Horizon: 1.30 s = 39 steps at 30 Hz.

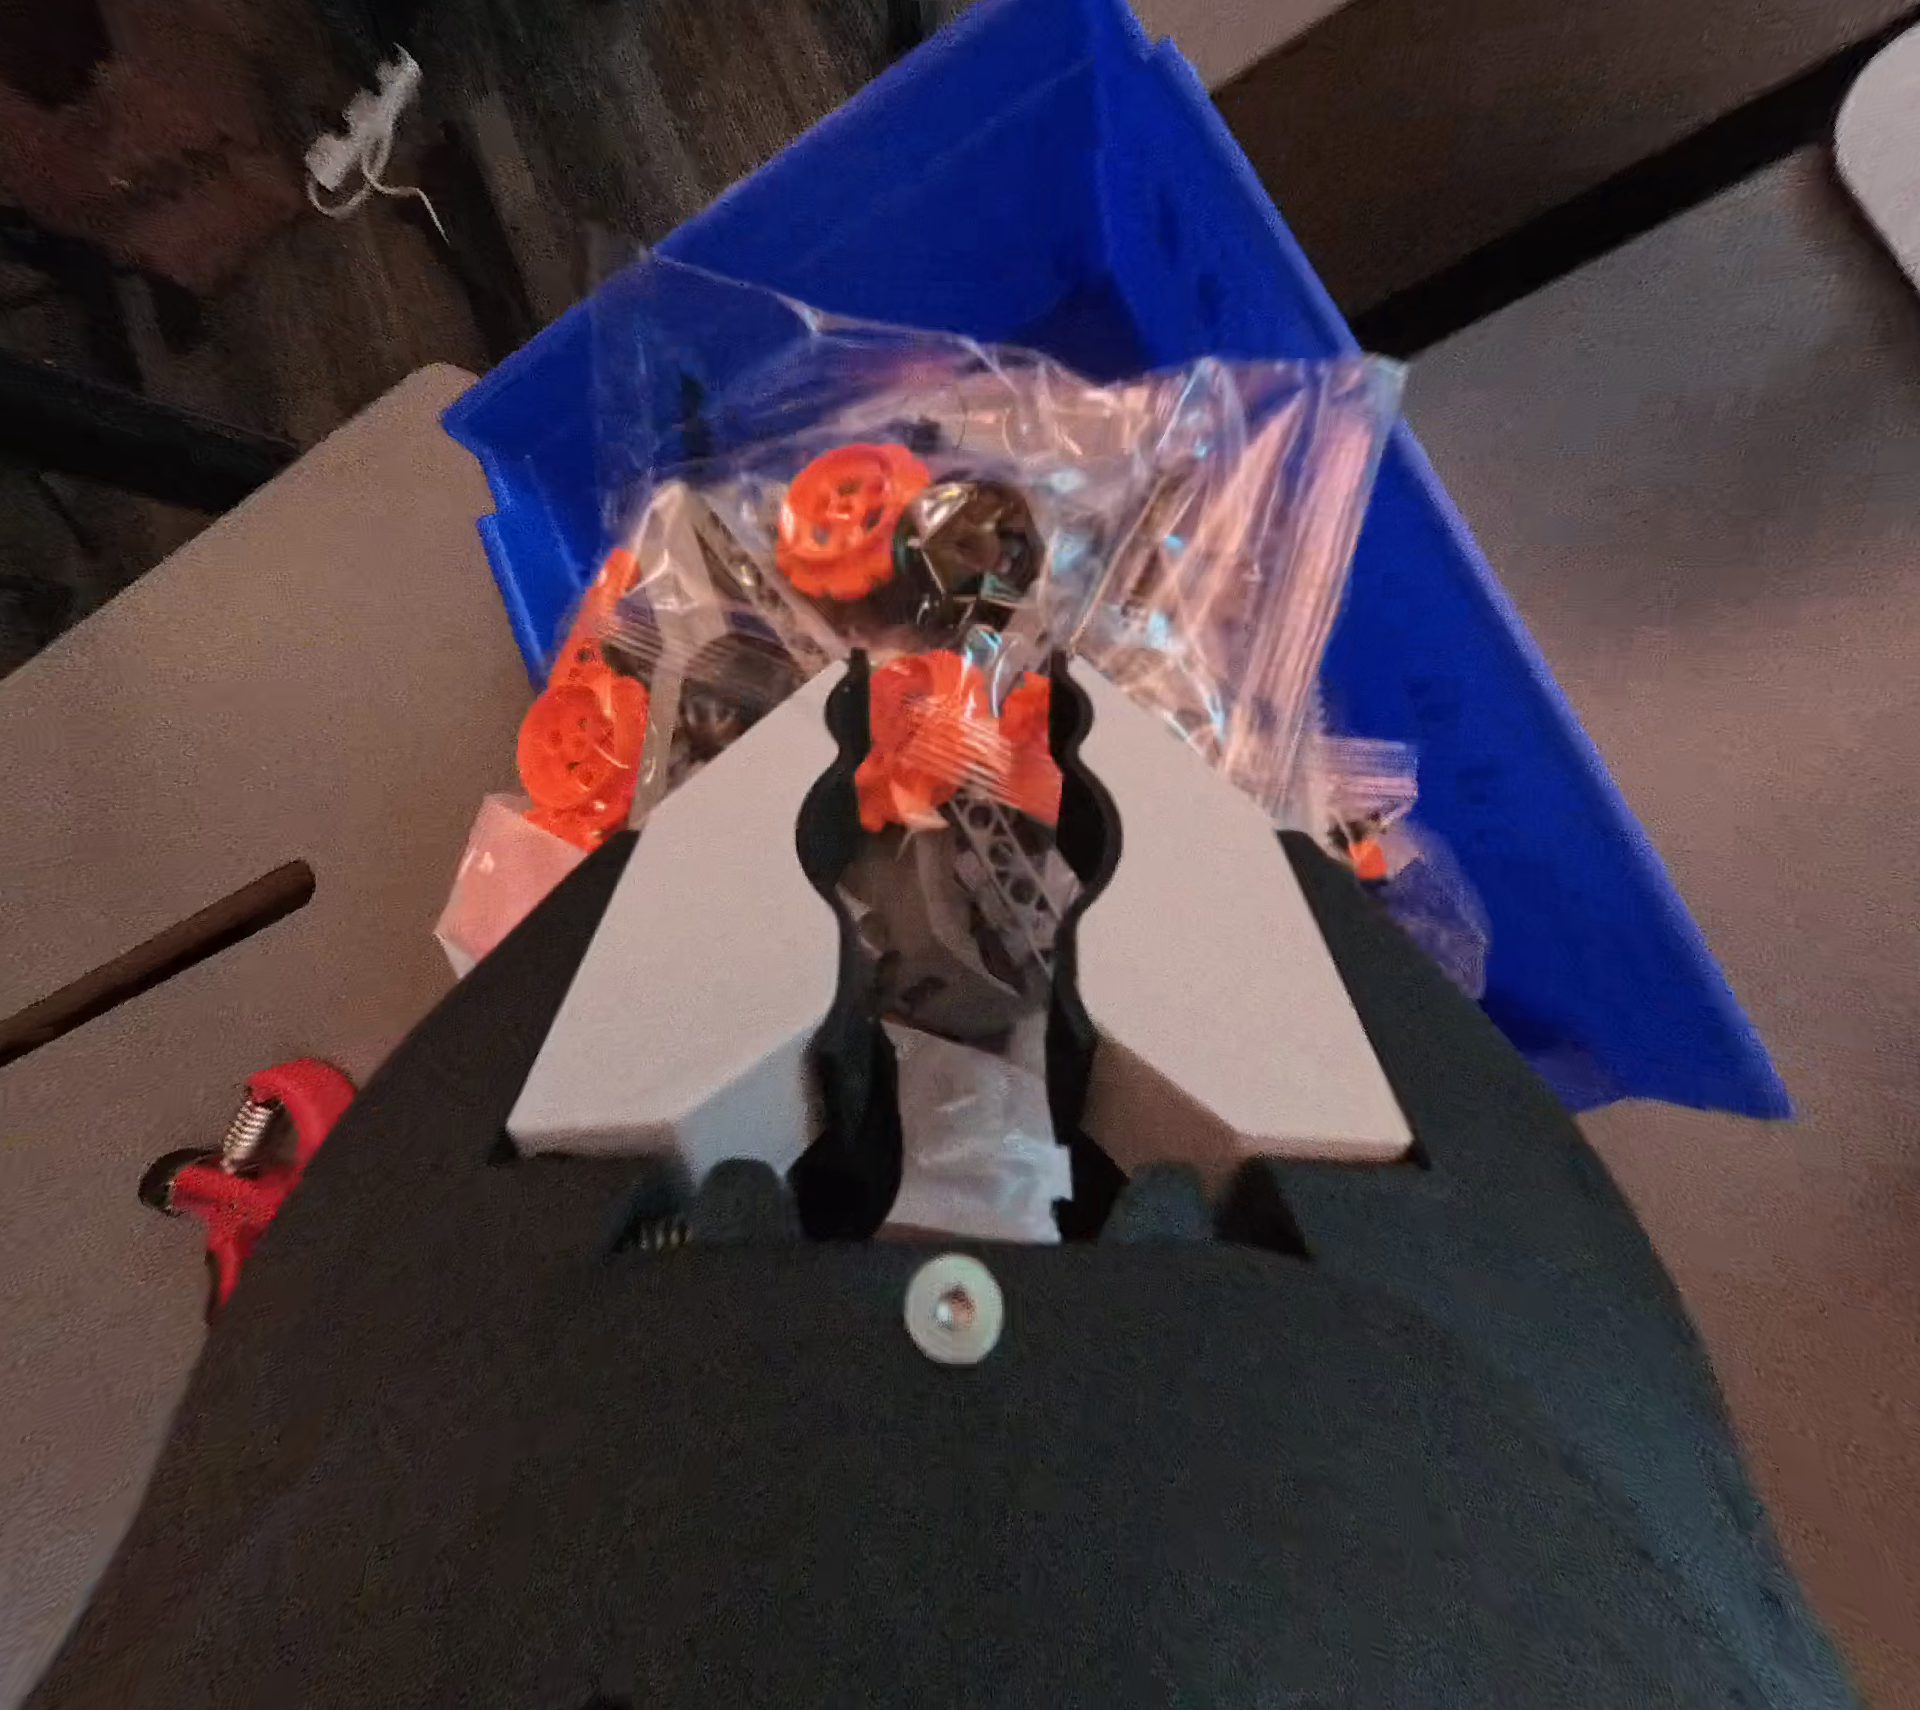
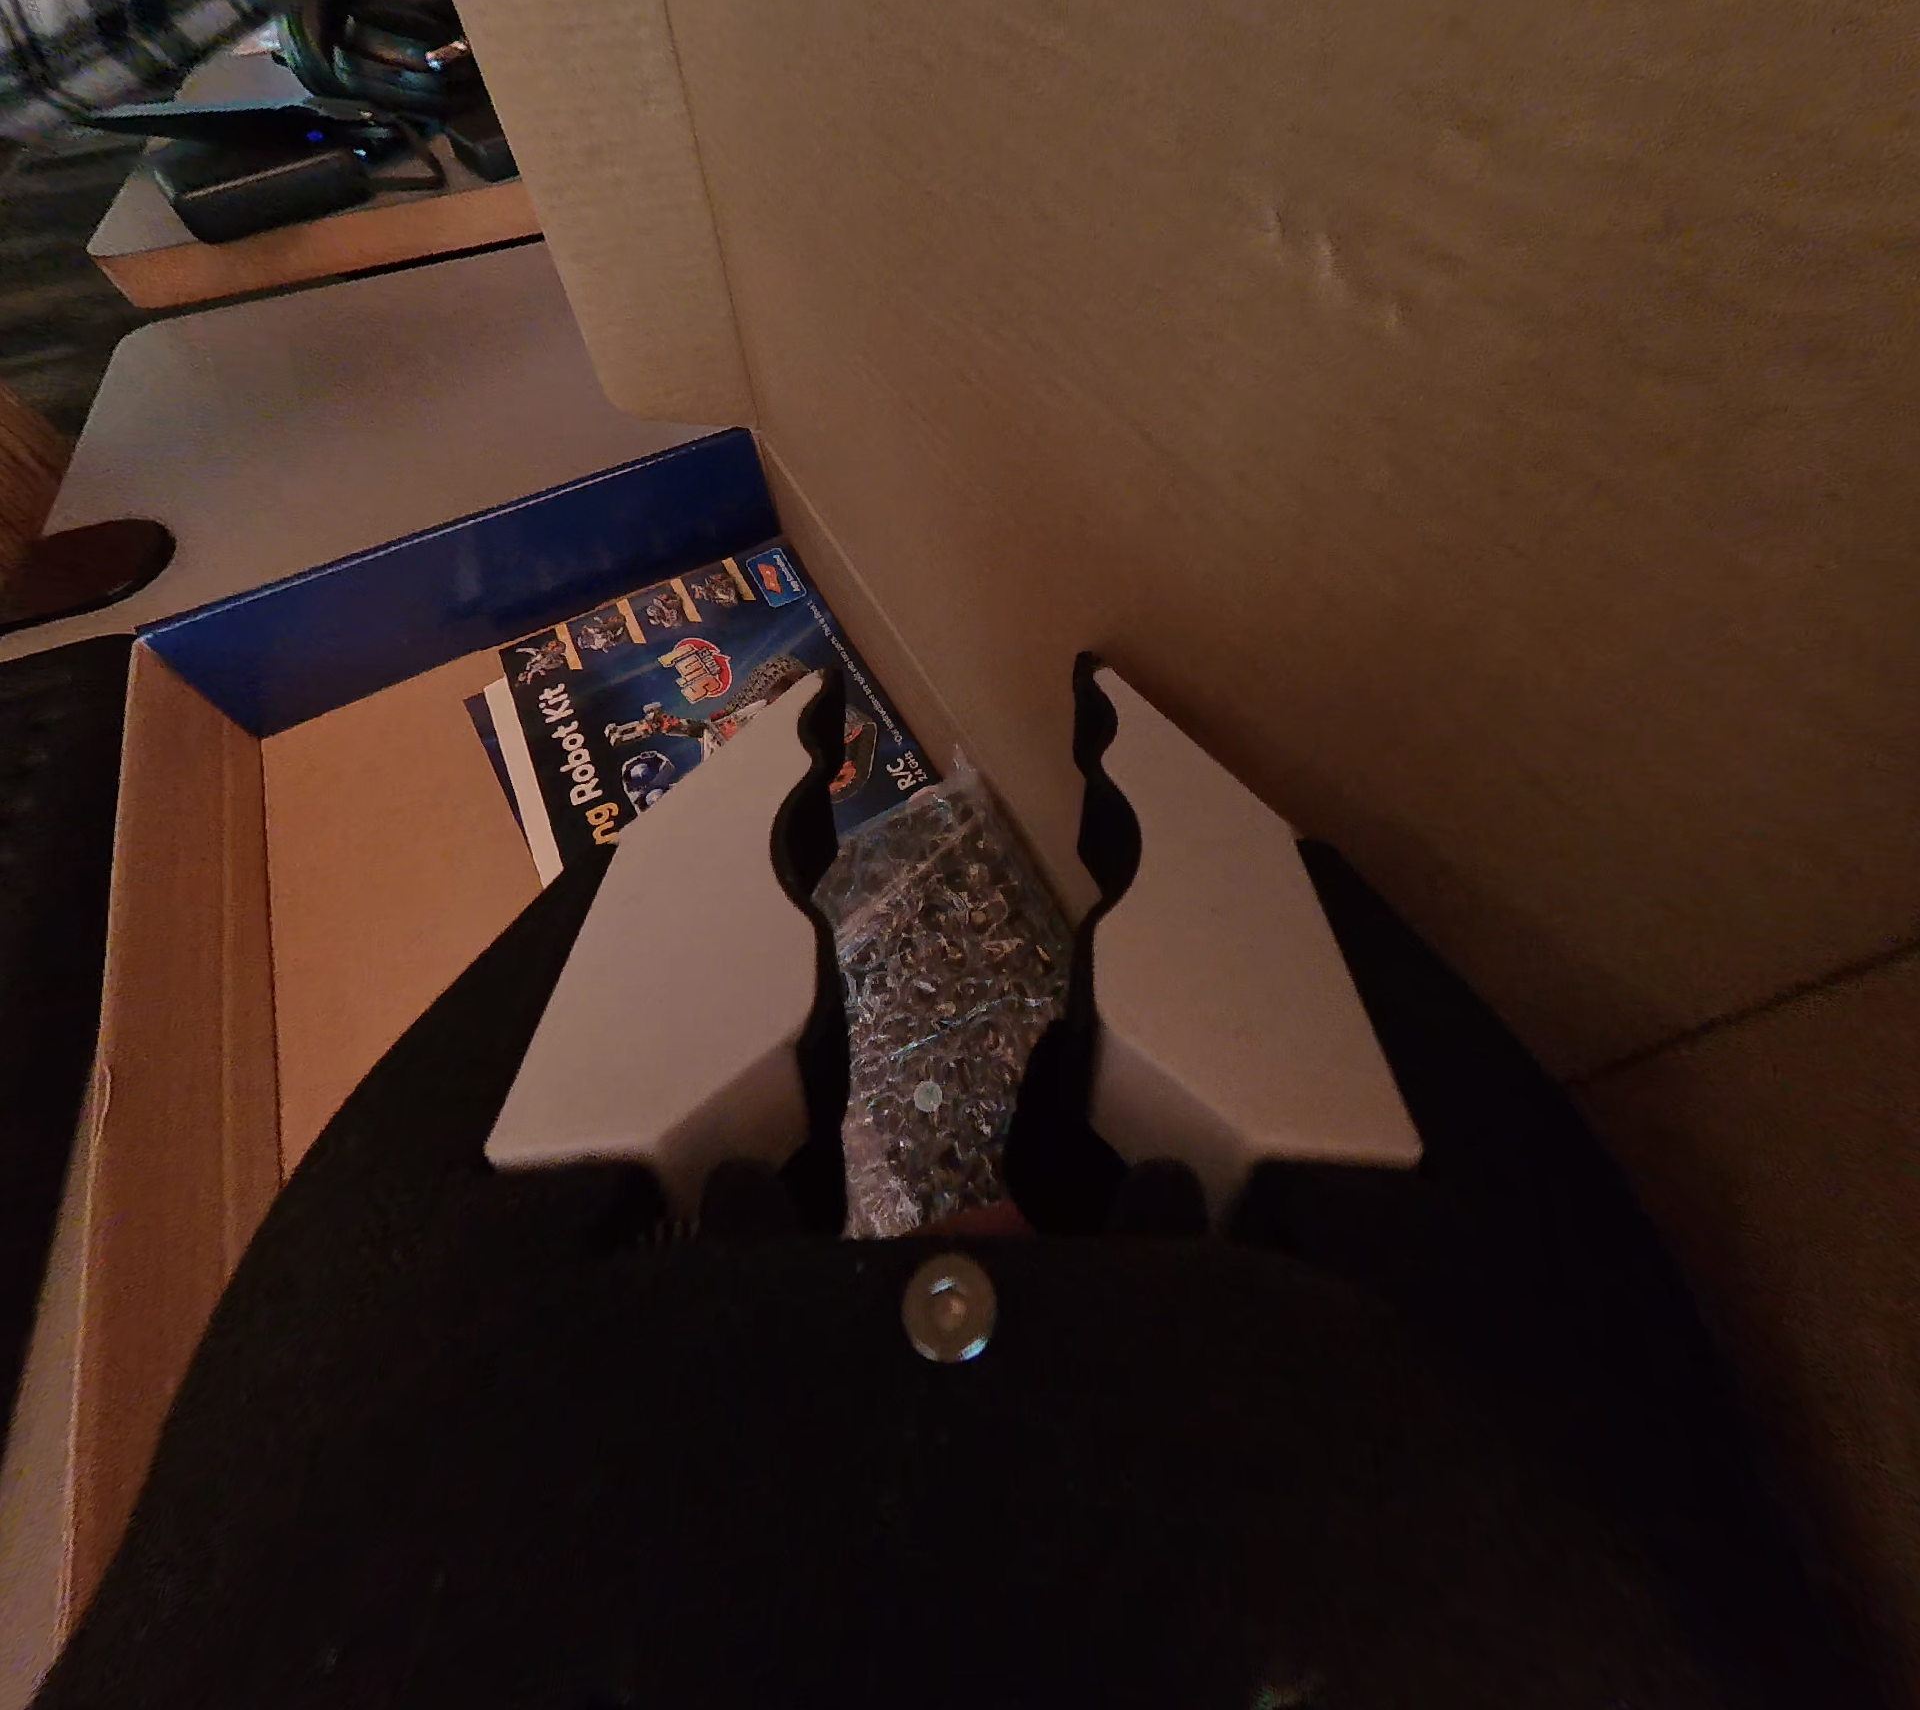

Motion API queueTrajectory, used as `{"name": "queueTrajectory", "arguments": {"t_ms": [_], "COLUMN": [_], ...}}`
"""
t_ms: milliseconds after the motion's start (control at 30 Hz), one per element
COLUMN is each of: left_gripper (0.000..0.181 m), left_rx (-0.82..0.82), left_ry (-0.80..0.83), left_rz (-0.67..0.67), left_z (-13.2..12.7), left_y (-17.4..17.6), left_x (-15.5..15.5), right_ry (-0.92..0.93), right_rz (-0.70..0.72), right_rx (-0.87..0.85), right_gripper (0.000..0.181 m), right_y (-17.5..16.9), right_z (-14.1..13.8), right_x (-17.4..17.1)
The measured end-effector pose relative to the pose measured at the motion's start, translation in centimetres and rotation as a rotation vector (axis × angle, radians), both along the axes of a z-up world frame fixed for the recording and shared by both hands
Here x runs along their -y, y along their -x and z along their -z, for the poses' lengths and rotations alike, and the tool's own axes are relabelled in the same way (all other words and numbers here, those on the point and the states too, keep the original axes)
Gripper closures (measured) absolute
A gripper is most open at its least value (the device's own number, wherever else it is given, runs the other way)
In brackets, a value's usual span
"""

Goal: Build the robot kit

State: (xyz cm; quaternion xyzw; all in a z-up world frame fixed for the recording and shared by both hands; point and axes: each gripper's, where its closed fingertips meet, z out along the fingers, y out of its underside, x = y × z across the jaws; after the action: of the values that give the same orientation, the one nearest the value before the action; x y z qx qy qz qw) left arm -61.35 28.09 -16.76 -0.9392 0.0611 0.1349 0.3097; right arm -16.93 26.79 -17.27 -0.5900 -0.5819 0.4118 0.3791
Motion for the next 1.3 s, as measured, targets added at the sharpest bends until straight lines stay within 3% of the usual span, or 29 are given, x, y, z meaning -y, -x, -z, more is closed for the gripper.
{"name": "queueTrajectory", "arguments": {"t_ms": [133, 200, 333, 400, 500, 633, 833, 933, 1100, 1167, 1300], "left_gripper": [0.138, 0.150, 0.150, 0.144, 0.140, 0.128, 0.130, 0.149, 0.181, 0.181, 0.181], "left_rx": [0.045, 0.024, -0.052, -0.085, -0.133, -0.205, -0.318, -0.347, -0.328, -0.305, -0.071], "left_ry": [-0.298, -0.264, 0.206, 0.244, 0.139, 0.054, 0.023, 0.040, -0.041, -0.042, -0.046], "left_rz": [-0.015, 0.101, 0.510, 0.677, 0.962, 1.073, 0.973, 0.969, 0.953, 0.934, 0.851], "left_z": [-6.7, -8.8, -6.1, -5.7, -4.4, 1.0, 8.3, 10.7, 9.8, 9.4, 7.2], "left_y": [-1.9, -5.4, -16.8, -22.9, -34.0, -43.5, -45.8, -46.1, -45.9, -45.3, -44.4], "left_x": [1.0, 4.0, 15.6, 18.9, 19.7, 15.5, 6.6, 5.3, 5.2, 5.6, 6.7], "right_ry": [0.006, 0.011, 0.015, 0.019, 0.009, -0.012, -0.011, 0.001, 0.008, 0.008, 0.010], "right_rz": [-0.006, -0.008, -0.011, -0.014, -0.022, -0.023, -0.005, 0.000, -0.001, -0.004, -0.058], "right_rx": [-0.007, -0.011, -0.017, -0.015, 0.008, 0.011, -0.014, -0.027, -0.034, -0.033, -0.048], "right_gripper": [0.138, 0.138, 0.138, 0.138, 0.137, 0.137, 0.137, 0.138, 0.139, 0.139, 0.137], "right_y": [0.1, 0.1, 0.1, 0.1, 0.0, -0.2, -0.7, -0.8, -0.9, -0.9, -1.2], "right_z": [-0.2, -0.3, -0.5, -0.6, -0.6, -1.1, -1.9, -2.1, -2.2, -2.2, -2.7], "right_x": [0.1, 0.2, 0.3, 0.4, 0.7, 1.0, 0.5, 0.2, 0.0, 0.0, 0.8]}}
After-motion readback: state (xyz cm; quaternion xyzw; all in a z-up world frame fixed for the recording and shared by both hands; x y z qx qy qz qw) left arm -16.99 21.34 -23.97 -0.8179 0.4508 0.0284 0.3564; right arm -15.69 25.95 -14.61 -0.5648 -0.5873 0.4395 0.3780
